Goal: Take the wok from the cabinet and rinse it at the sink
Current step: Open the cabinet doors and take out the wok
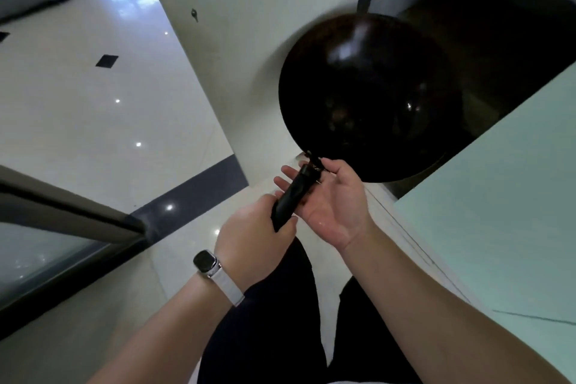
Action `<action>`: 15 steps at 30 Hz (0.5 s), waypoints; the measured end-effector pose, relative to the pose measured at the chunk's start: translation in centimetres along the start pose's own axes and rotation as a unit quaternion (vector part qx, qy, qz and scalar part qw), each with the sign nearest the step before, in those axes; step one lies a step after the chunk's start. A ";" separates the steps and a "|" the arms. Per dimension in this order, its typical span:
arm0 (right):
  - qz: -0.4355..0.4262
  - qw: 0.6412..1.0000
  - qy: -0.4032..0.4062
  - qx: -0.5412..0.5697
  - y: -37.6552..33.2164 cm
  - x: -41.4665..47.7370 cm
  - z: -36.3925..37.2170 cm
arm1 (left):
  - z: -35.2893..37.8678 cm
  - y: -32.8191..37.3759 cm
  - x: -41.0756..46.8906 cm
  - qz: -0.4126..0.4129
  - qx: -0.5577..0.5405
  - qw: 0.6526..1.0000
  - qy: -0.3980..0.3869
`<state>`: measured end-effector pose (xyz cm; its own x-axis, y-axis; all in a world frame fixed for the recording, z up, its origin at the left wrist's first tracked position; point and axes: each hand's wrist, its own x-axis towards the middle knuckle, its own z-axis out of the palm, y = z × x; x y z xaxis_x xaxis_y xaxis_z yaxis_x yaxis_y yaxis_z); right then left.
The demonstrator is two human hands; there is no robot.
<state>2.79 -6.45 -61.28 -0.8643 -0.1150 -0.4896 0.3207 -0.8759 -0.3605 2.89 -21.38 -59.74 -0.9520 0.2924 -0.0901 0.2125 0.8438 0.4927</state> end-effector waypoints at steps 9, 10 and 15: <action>0.080 0.995 0.059 0.030 0.8 -7.4 5.6 | -7.6 3.1 -6.0 -0.056 0.009 0.996 -0.072; 0.085 0.994 0.061 0.034 0.7 -8.5 6.5 | -8.6 3.6 -6.8 -0.064 0.004 0.995 -0.077; 0.110 0.992 0.060 0.029 0.2 -14.1 11.4 | -14.4 6.3 -11.2 -0.104 -0.034 0.991 -0.076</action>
<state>10.65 -10.38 -45.36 -0.7222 -0.2528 -0.6439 0.4704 -0.8619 -0.1892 11.67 -25.83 -43.16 -0.9286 0.1846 -0.3220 -0.0043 0.8621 0.5067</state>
